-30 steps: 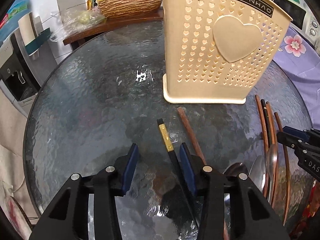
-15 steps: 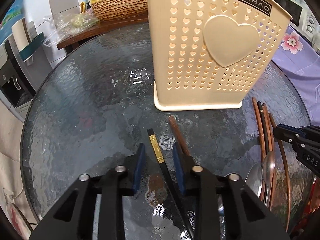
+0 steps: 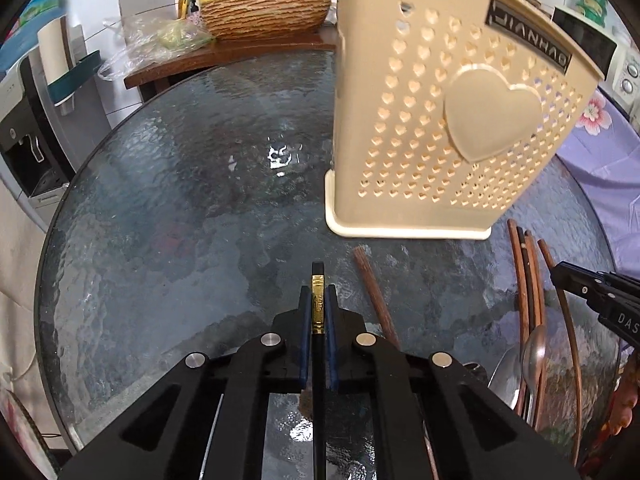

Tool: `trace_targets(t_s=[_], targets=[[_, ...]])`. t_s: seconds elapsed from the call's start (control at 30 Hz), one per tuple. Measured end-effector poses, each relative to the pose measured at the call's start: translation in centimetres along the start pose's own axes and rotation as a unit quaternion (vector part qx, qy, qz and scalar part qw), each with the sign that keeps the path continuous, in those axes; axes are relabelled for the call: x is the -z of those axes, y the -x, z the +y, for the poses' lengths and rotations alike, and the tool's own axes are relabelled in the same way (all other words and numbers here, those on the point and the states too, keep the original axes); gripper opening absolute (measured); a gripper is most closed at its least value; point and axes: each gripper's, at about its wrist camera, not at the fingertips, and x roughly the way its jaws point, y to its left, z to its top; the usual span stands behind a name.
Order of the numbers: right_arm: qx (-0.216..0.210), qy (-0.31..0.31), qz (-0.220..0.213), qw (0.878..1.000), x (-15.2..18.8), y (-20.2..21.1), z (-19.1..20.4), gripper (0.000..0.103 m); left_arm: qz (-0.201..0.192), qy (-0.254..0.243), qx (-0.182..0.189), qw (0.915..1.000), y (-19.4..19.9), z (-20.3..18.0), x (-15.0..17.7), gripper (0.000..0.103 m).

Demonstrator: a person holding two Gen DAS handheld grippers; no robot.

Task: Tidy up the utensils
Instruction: 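Lift both held chopsticks upright and carry them over the cream utensil holder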

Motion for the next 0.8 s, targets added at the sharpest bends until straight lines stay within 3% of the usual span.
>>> trace_targets(t_s=[0.43,0.8], targets=[[-0.04,0.025,-0.112,0.993,-0.6,7.1,1.4,0.008,-0.082,0.02,0.049,0.9952,6.4,1.2,-1.6,0.007],[-0.081,0.051,-0.168,0.981,-0.3,13.0,2.8,0.008,-0.132,0.007,0.075,0.9884,11.5,0.0,-1.0,0.007]])
